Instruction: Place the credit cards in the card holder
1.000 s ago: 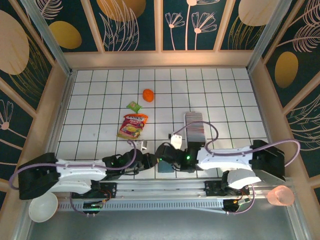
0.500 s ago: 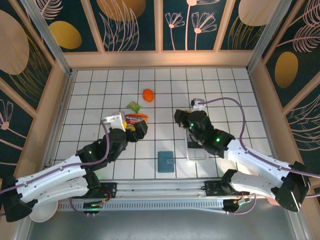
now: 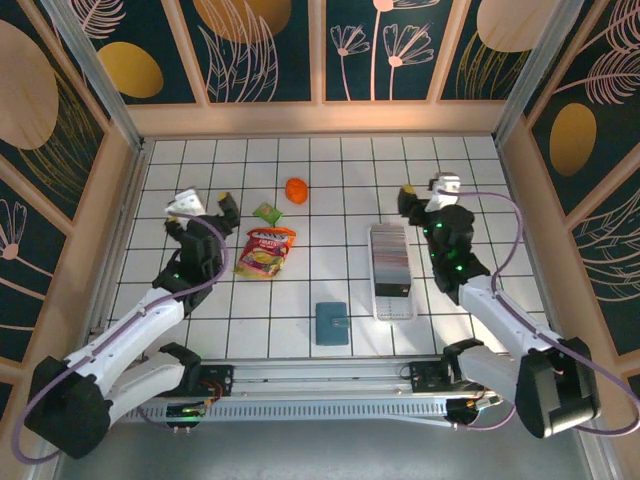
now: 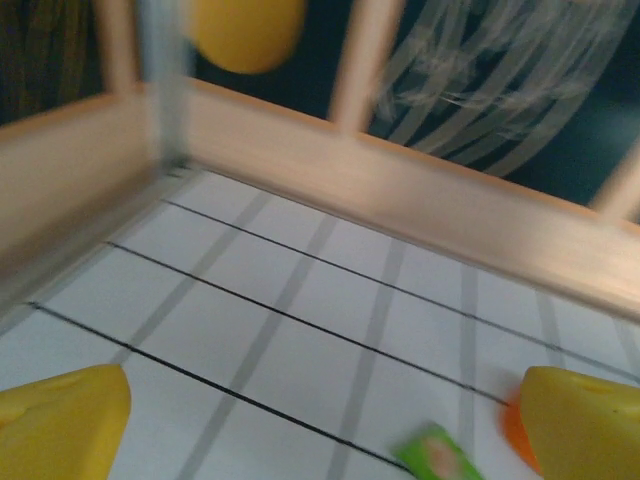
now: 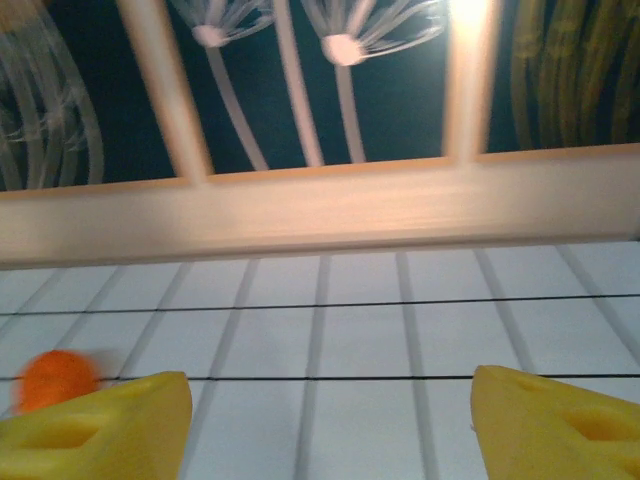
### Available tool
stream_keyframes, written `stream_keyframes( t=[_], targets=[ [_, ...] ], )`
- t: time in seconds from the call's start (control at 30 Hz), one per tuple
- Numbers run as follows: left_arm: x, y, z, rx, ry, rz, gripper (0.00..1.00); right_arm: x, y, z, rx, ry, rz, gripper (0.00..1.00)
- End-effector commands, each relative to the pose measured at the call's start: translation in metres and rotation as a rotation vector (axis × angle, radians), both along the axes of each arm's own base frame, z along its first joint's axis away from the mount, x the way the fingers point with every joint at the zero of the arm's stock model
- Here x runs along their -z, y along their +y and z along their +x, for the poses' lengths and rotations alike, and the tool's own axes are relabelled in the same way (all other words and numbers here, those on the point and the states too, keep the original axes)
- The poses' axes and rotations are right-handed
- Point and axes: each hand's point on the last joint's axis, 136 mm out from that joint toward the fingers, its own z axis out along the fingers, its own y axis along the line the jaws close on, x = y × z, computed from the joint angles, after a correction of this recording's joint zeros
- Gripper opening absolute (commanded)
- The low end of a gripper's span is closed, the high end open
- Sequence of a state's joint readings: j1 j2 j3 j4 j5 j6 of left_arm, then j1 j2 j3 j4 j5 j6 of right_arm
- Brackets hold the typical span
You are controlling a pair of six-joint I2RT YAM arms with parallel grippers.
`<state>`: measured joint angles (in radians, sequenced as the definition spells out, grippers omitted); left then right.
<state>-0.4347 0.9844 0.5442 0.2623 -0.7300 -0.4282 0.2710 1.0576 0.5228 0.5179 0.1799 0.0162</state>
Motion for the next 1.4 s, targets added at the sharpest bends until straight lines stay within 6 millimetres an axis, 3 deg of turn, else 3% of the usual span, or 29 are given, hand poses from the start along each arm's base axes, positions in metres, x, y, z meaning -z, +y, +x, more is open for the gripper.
stream_keyframes(
  t=[0.0, 0.1, 0.27, 0.33, 0.43, 0.53, 0.67, 0.77, 0.83, 0.87, 0.93, 1.37],
  targets=[
    [0.013, 0.058, -0.009, -0.215, -0.075, 0.046, 0.99, 0.002, -0.042, 0.004, 0.028, -0.095, -0.009, 0.74],
    [0.040, 0.083, -0.022, -0.294, -0.009, 0.153, 0.99, 0.026, -0.067, -0.004, 0.073, -0.079, 0.017, 0.75],
    [0.081, 0.093, -0.030, -0.239, 0.011, 0.152, 0.99, 0.063, -0.065, -0.023, 0.050, -0.100, 0.035, 0.76],
    [0.088, 0.091, -0.021, -0.182, 0.041, 0.135, 0.99, 0.078, -0.065, -0.026, 0.047, -0.089, 0.025, 0.75],
    [0.087, 0.088, -0.010, -0.153, 0.043, 0.194, 0.99, 0.090, -0.066, -0.021, 0.059, -0.063, 0.012, 0.75],
    [0.079, 0.084, 0.003, -0.105, 0.001, 0.234, 0.99, 0.089, -0.065, -0.016, 0.052, -0.089, -0.014, 0.76],
    [0.073, 0.070, 0.025, 0.028, -0.058, 0.228, 0.99, 0.109, -0.067, -0.008, 0.054, -0.071, -0.010, 0.77],
    [0.082, 0.061, 0.038, 0.125, -0.062, 0.189, 0.99, 0.114, -0.072, -0.003, 0.066, -0.034, 0.007, 0.78],
    [0.095, 0.061, 0.038, 0.133, -0.059, 0.187, 0.99, 0.117, -0.077, 0.005, 0.098, -0.004, 0.015, 0.78],
    [0.088, 0.058, 0.036, 0.145, -0.103, 0.196, 0.99, 0.120, -0.080, 0.008, 0.113, 0.013, 0.020, 0.80],
    [0.094, 0.060, 0.038, 0.138, -0.060, 0.190, 0.99, 0.119, -0.081, 0.007, 0.116, 0.005, 0.020, 0.99],
    [0.093, 0.061, 0.038, 0.133, -0.066, 0.195, 0.99, 0.119, -0.081, 0.008, 0.116, 0.007, 0.018, 0.99]
  ],
)
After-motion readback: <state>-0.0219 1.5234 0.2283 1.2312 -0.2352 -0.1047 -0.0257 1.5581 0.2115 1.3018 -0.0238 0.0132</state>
